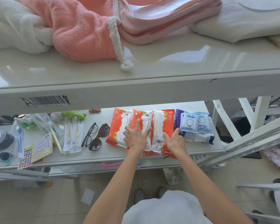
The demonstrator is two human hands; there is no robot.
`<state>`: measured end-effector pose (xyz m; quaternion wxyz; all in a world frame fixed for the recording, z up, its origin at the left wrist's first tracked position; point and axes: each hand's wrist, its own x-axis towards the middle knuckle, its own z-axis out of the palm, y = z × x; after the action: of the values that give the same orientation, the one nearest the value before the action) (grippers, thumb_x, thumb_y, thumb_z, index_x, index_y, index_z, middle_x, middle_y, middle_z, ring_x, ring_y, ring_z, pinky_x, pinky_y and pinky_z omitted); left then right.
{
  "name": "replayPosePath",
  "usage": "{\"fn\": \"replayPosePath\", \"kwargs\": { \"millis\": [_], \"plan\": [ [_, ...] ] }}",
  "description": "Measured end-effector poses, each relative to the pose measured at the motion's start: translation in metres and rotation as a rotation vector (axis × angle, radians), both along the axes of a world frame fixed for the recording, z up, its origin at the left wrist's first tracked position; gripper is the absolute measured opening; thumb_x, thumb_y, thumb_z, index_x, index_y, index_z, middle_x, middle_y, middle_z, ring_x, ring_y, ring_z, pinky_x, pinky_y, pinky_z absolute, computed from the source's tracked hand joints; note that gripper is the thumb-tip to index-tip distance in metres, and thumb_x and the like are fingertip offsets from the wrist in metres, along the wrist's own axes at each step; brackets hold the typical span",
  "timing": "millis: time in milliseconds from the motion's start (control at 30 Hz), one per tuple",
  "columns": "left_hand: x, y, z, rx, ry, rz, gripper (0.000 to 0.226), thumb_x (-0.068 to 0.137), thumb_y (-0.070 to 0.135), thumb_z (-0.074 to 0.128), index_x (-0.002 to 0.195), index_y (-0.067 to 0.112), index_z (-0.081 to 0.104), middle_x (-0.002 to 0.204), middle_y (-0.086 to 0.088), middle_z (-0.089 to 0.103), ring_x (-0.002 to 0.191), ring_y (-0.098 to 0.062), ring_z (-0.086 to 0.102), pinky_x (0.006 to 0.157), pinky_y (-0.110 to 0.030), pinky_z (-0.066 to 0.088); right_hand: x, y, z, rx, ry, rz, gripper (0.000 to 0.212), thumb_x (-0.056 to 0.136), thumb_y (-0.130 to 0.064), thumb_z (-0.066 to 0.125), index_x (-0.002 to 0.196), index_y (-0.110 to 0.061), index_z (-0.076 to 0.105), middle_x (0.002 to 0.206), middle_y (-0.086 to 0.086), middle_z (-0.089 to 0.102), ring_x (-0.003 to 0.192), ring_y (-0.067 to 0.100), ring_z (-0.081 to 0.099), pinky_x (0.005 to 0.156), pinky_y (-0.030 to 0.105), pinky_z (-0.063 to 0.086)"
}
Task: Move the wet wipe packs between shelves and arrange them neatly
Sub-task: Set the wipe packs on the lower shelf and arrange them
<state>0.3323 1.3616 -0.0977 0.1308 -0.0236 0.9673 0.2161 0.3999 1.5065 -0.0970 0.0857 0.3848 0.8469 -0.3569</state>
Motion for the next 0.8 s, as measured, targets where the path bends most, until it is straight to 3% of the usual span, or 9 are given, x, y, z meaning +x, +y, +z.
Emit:
{"fn": "replayPosePath", "kwargs": {
  "millis": [67,167,367,500,633,733,800],
  "plan": [
    [0.001,0.003,-0.004,0.077,0.022,0.016,0.066,0.099,0.069,0.041,0.158,0.041,0.032,0.138,-0.020,0.040,0.119,-0.036,0.048,0.100,-0.047,0.048,0.001,0.001,0.002,-0.016,0.022,-0.029,0.054,0.104,-0.037,0.057,0.141,-0.008,0.031,0.127,0.022,0.065,0.114,0.040,0.064,0.094,0.050,0.056],
    [0.007,0.004,-0.011,0.212,0.039,-0.005,0.057,0.105,0.048,0.051,0.158,0.038,0.035,0.149,-0.020,0.034,0.134,-0.038,0.042,0.112,-0.050,0.046,0.001,0.003,0.006,0.000,0.067,-0.061,0.046,0.105,-0.029,0.056,0.139,-0.009,0.033,0.125,0.020,0.066,0.112,0.040,0.066,0.094,0.053,0.056],
    [-0.005,-0.020,-0.010,0.338,-0.005,-0.088,0.093,0.095,0.043,0.073,0.165,0.017,0.019,0.167,-0.015,0.030,0.153,-0.031,0.032,0.121,-0.045,0.036,0.001,0.008,0.015,-0.028,0.067,-0.054,0.039,0.105,-0.031,0.055,0.132,-0.009,0.036,0.121,0.018,0.066,0.104,0.035,0.066,0.089,0.047,0.058],
    [-0.039,-0.054,-0.001,0.127,0.141,-0.016,0.059,0.099,0.041,0.064,0.142,0.002,0.052,0.133,-0.024,0.058,0.125,-0.040,0.054,0.105,-0.041,0.042,0.002,0.010,0.017,-0.068,0.060,-0.057,0.044,0.106,-0.035,0.054,0.136,-0.009,0.036,0.125,0.015,0.064,0.100,0.029,0.062,0.089,0.043,0.054],
    [-0.064,-0.068,-0.003,-0.168,0.024,-0.066,0.065,0.099,0.040,0.065,0.143,-0.002,0.043,0.139,-0.027,0.050,0.129,-0.043,0.049,0.109,-0.046,0.039,0.001,0.004,0.013,-0.057,-0.001,-0.071,0.088,0.093,-0.065,0.058,0.150,-0.005,0.026,0.139,0.020,0.057,0.127,0.037,0.058,0.103,0.049,0.052],
    [-0.071,-0.062,-0.002,-0.187,-0.050,-0.051,0.085,0.096,0.050,0.067,0.151,-0.003,0.031,0.143,-0.029,0.048,0.134,-0.044,0.046,0.111,-0.049,0.038,0.000,-0.013,0.013,0.080,-0.049,-0.047,0.122,0.074,-0.089,0.056,0.154,-0.004,0.022,0.149,0.021,0.044,0.137,0.037,0.047,0.106,0.053,0.048],
    [-0.076,-0.060,-0.001,-0.184,-0.084,-0.006,0.098,0.090,0.055,0.072,0.153,-0.005,0.026,0.145,-0.030,0.045,0.136,-0.044,0.043,0.112,-0.048,0.036,-0.001,-0.022,0.013,0.134,-0.089,-0.016,0.135,0.067,-0.094,0.057,0.158,-0.004,0.014,0.156,0.021,0.035,0.143,0.038,0.040,0.109,0.056,0.042]
  ]
}}
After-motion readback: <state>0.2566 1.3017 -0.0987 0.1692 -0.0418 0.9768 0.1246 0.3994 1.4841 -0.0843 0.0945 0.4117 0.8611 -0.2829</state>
